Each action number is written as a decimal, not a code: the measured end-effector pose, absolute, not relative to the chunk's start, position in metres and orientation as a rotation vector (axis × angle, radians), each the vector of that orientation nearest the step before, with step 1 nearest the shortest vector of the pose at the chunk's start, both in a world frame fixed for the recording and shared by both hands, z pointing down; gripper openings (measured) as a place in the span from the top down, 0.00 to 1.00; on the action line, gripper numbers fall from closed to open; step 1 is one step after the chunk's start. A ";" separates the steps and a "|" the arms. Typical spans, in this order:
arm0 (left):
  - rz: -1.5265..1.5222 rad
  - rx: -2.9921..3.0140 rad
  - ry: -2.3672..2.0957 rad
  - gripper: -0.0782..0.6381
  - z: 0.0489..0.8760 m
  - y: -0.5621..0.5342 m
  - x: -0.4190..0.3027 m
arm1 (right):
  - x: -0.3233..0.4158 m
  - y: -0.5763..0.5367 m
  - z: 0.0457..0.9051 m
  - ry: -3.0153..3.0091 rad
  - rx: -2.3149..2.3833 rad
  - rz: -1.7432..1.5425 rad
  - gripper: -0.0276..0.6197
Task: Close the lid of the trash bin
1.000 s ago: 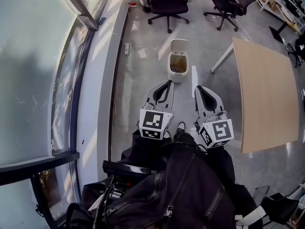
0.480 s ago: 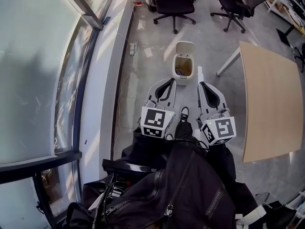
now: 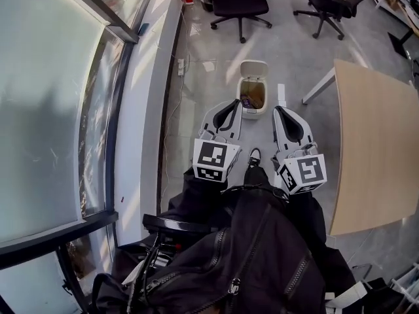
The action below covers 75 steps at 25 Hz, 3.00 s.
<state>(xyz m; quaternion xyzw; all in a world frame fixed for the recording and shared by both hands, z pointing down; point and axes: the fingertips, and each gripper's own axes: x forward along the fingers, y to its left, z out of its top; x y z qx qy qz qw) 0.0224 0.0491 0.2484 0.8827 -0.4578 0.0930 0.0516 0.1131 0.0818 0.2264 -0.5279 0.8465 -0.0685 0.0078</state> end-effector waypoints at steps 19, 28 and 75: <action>0.579 2.511 -1.396 0.89 0.337 -0.060 0.077 | 0.178 -0.055 0.313 2.729 -1.534 -0.507 0.95; 0.588 2.378 -1.413 0.89 0.406 -0.072 0.042 | 0.147 -0.095 0.371 2.860 -1.481 -0.565 0.95; 0.712 1.893 -1.309 0.89 0.727 -0.039 -0.096 | 0.151 -0.385 0.761 3.137 -1.917 -0.740 0.94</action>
